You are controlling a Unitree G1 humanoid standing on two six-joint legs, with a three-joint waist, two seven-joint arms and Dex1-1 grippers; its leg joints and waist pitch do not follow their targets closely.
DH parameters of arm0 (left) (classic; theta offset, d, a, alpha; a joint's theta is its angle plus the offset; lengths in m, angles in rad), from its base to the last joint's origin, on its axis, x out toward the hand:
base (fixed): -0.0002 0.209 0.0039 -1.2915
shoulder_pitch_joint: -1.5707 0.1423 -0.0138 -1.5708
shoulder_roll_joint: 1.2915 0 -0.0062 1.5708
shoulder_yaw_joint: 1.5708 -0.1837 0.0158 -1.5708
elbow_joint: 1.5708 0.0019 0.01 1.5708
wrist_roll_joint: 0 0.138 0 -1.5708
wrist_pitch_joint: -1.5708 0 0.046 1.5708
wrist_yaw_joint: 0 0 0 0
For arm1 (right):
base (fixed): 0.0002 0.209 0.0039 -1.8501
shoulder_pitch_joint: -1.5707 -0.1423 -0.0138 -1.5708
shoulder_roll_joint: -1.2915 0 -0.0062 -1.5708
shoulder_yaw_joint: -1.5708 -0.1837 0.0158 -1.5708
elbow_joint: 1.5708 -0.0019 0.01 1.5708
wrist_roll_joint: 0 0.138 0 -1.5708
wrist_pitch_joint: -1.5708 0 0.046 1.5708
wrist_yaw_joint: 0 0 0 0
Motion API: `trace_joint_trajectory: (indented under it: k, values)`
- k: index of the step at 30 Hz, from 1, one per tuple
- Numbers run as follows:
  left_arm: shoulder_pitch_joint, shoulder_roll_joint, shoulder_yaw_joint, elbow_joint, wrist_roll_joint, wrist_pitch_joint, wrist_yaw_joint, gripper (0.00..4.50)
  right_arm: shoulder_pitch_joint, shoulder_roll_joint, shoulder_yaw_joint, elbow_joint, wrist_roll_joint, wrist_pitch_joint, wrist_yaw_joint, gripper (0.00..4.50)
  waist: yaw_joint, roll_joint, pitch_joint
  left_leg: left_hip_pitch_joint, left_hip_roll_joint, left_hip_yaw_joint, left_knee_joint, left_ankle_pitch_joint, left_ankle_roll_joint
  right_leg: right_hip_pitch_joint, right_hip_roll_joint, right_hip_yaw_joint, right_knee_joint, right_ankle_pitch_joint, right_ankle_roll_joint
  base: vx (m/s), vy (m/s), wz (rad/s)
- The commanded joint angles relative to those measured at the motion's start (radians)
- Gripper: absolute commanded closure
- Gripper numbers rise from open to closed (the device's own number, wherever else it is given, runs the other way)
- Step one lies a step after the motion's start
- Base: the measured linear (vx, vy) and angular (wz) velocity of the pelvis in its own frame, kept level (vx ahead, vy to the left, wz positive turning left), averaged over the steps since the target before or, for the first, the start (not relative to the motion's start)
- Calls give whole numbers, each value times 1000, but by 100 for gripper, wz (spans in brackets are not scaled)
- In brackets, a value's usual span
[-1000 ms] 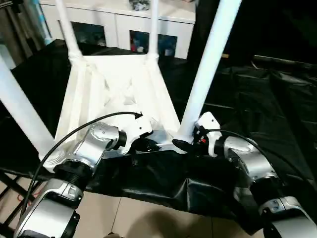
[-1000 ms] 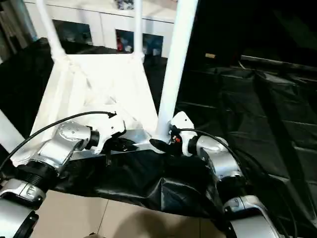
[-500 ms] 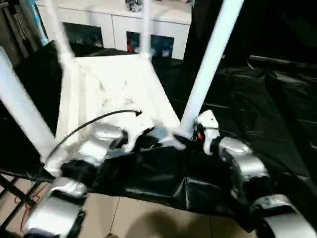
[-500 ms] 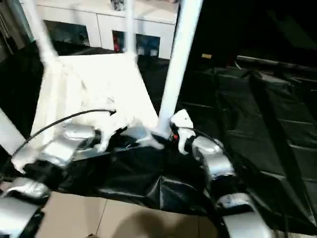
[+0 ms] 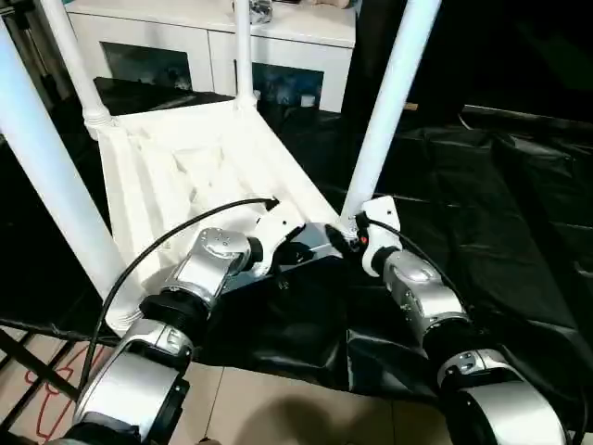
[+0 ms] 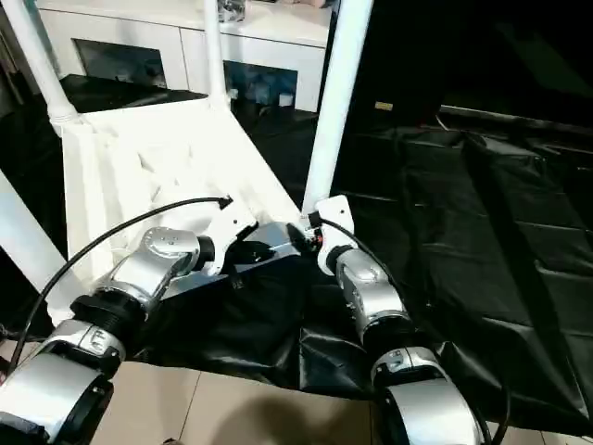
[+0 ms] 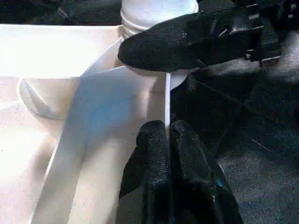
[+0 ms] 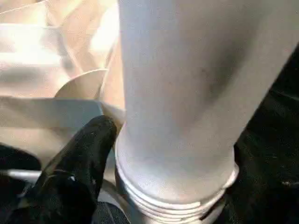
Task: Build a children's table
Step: Rotate leg to tighten
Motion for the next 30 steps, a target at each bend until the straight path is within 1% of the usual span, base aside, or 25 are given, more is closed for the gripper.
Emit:
trace_joint_trajectory:
  k: [1, 2, 3, 4, 5, 6, 7, 8, 10, 11, 12, 13, 14, 15, 16, 18, 19, 20, 22, 24, 25, 26, 28, 30]
  values:
    - [39, -24, -48, -3, -26, -19, -82, 450, -19, 8, 58, 0, -3, -5, 99, 57, 5, -3, -54, 12, 31, -20, -75, -303, 22, 34, -71, 48, -92, -320, -183, 0, 0, 0]
    - [54, 1, -55, -23, -36, -42, -145, 450, -11, -28, 86, -12, -14, -9, 187, 50, 7, -7, -55, 11, 32, -19, -73, -288, 30, 36, -72, 48, -89, -302, -192, 0, 0, 0]
    - [60, 15, -59, -30, -38, -37, -171, 450, -3, -48, 102, -21, -21, -13, 240, 50, 9, -6, -55, 9, 31, -19, -73, -280, 35, 38, -72, 47, -88, -294, -196, 0, 0, 0]
    - [68, 32, -63, -36, -40, -54, -204, 450, 11, -72, 119, -41, -20, -15, 314, 50, 13, -6, -56, 8, 31, -18, -71, -268, 46, 42, -73, 47, -88, -282, -194, 0, 0, 0]
    - [75, 45, -64, -40, -48, -82, -238, 450, 23, -91, 127, -61, -10, -10, 376, 50, 14, -7, -55, 7, 32, -17, -71, -258, 57, 40, -72, 49, -86, -268, -194, 0, 0, 0]
    - [79, 50, -62, -41, -52, -103, -258, 450, 30, -100, 128, -71, -2, -7, 412, 50, 14, -9, -56, 6, 33, -17, -71, -245, 58, 42, -71, 49, -82, -253, -196, 0, 0, 0]
    - [85, 59, -63, -47, -56, -104, -280, 450, 38, -111, 126, -86, 10, 0, 450, 50, 15, -8, -58, 9, 36, -16, -71, -230, 61, 40, -71, 49, -78, -224, -206, 0, 0, 0]
    - [95, 75, -66, -61, -65, -117, -321, 450, 50, -129, 126, -110, 28, 12, 508, 50, 17, -8, -58, 8, 35, -16, -71, -223, 63, 41, -71, 49, -77, -211, -212, 0, 0, 0]
    - [106, 100, -68, -82, -76, -116, -371, 450, 70, -165, 134, -154, 52, 34, 602, 50, 24, -9, -58, 8, 37, -13, -70, -200, 78, 45, -67, 48, -71, -169, -227, 0, 0, 0]
    - [111, 111, -67, -91, -84, -122, -400, 450, 78, -182, 141, -170, 57, 41, 641, 50, 28, -8, -57, 10, 39, -12, -70, -197, 79, 43, -68, 47, -70, -167, -230, 0, 0, 0]
    - [114, 116, -66, -97, -89, -124, -416, 450, 81, -191, 146, -177, 59, 45, 663, 50, 32, -8, -57, 9, 39, -10, -70, -199, 78, 43, -66, 46, -70, -174, -232, 0, 0, 0]
    - [118, 120, -66, -105, -94, -126, -428, 450, 84, -198, 151, -181, 62, 46, 680, 50, 33, -7, -55, 10, 41, -10, -71, -209, 69, 41, -69, 46, -71, -195, -232, 0, 0, 0]
    - [124, 133, -69, -121, -104, -114, -462, 450, 91, -216, 157, -201, 79, 64, 725, 50, 34, -8, -53, 12, 41, -11, -73, -229, 59, 39, -69, 45, -75, -231, -224, 0, 0, 0]
    - [126, 139, -71, -129, -109, -110, -479, 450, 94, -222, 159, -209, 85, 71, 741, 67, 35, -8, -52, 11, 40, -11, -73, -237, 56, 40, -69, 46, -76, -250, -219, 0, 0, 0]
    - [128, 145, -76, -134, -109, -108, -492, 450, 98, -228, 163, -218, 89, 76, 756, 77, 37, -8, -52, 12, 41, -12, -74, -249, 48, 38, -71, 47, -79, -277, -210, 0, 0, 0]
    - [131, 153, -80, -136, -107, -113, -512, 450, 105, -232, 165, -231, 86, 81, 778, 91, 38, -8, -51, 13, 41, -12, -75, -261, 39, 35, -72, 48, -83, -311, -199, 0, 0, 0]
    - [132, 154, -80, -137, -105, -114, -516, 450, 108, -233, 169, -234, 79, 80, 784, 105, 38, -8, -51, 13, 40, -13, -76, -265, 34, 35, -72, 48, -84, -325, -193, 0, 0, 0]
    - [133, 155, -80, -138, -104, -115, -518, 450, 111, -234, 172, -236, 76, 80, 788, 105, 39, -9, -51, 13, 40, -14, -76, -268, 30, 34, -74, 48, -85, -338, -186, 0, 0, 0]
    - [134, 158, -81, -141, -103, -116, -525, 450, 114, -233, 175, -240, 74, 82, 789, 129, 39, -10, -52, 13, 40, -15, -76, -262, 28, 33, -74, 48, -85, -336, -185, 0, 0, 0]
    - [135, 159, -79, -143, -101, -118, -524, 450, 120, -236, 176, -254, 79, 97, 795, 135, 39, -9, -52, 13, 40, -15, -76, -255, 29, 34, -73, 48, -83, -316, -190, 0, 0, 0]
    - [135, 158, -76, -142, -99, -119, -522, 450, 122, -235, 177, -259, 81, 103, 797, 141, 39, -10, -54, 12, 40, -14, -76, -243, 32, 36, -72, 49, -81, -293, -193, 0, 0, 0]
    - [134, 158, -73, -141, -97, -118, -520, 450, 124, -236, 179, -266, 84, 110, 799, 161, 40, -10, -53, 12, 39, -14, -76, -235, 35, 37, -71, 48, -80, -281, -195, 0, 0, 0]
    - [129, 154, -65, -132, -95, -120, -499, 450, 129, -230, 177, -276, 91, 120, 795, 165, 41, -10, -53, 12, 39, -13, -75, -230, 37, 36, -71, 48, -79, -276, -197, 0, 0, 0]
    - [118, 143, -51, -113, -92, -119, -452, 450, 131, -213, 163, -277, 97, 122, 764, 171, 41, -11, -53, 12, 39, -13, -75, -234, 36, 35, -71, 48, -80, -285, -195, 0, 0, 0]
